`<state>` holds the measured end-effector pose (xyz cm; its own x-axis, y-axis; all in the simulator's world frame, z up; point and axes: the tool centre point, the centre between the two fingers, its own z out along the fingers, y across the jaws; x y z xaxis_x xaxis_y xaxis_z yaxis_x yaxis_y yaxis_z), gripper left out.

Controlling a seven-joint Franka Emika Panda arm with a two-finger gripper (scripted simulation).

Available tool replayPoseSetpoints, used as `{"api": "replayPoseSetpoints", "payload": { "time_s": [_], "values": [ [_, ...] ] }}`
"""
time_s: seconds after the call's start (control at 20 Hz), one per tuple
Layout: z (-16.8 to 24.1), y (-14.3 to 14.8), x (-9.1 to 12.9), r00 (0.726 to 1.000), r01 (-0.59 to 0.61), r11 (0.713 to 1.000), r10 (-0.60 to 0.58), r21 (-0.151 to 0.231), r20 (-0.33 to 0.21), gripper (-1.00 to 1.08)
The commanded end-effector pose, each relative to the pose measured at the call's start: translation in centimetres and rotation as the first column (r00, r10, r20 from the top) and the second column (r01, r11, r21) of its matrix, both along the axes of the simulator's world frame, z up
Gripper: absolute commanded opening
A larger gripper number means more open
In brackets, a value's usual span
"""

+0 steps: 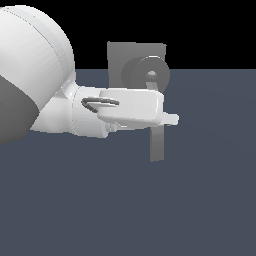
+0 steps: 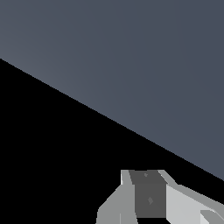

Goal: Turn on the faucet by rotating a designated handle.

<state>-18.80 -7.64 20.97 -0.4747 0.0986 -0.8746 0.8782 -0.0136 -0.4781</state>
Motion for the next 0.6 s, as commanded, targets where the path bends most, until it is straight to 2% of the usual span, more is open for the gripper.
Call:
{"api": "replayPoseSetpoints", "payload": {
  "time_s": [0.0, 0.1, 0.25, 0.4, 0.55],
  "values": [
    [-0.9, -0.1, 0.5, 0.992, -0.082, 0.995, 0.075, -0.064, -0.099, -1.00],
    [-1.5, -0.2, 0.8, 0.976, -0.147, 0.983, 0.126, -0.111, -0.180, -1.00],
    [-2.4, -0.2, 1.4, 0.934, -0.248, 0.953, 0.187, -0.174, -0.304, -1.00],
    [-3.3, -0.1, 2.0, 0.875, -0.349, 0.909, 0.229, -0.228, -0.426, -1.00],
    [-4.1, 0.1, 2.5, 0.802, -0.448, 0.852, 0.249, -0.271, -0.543, -1.00]
  ]
}}
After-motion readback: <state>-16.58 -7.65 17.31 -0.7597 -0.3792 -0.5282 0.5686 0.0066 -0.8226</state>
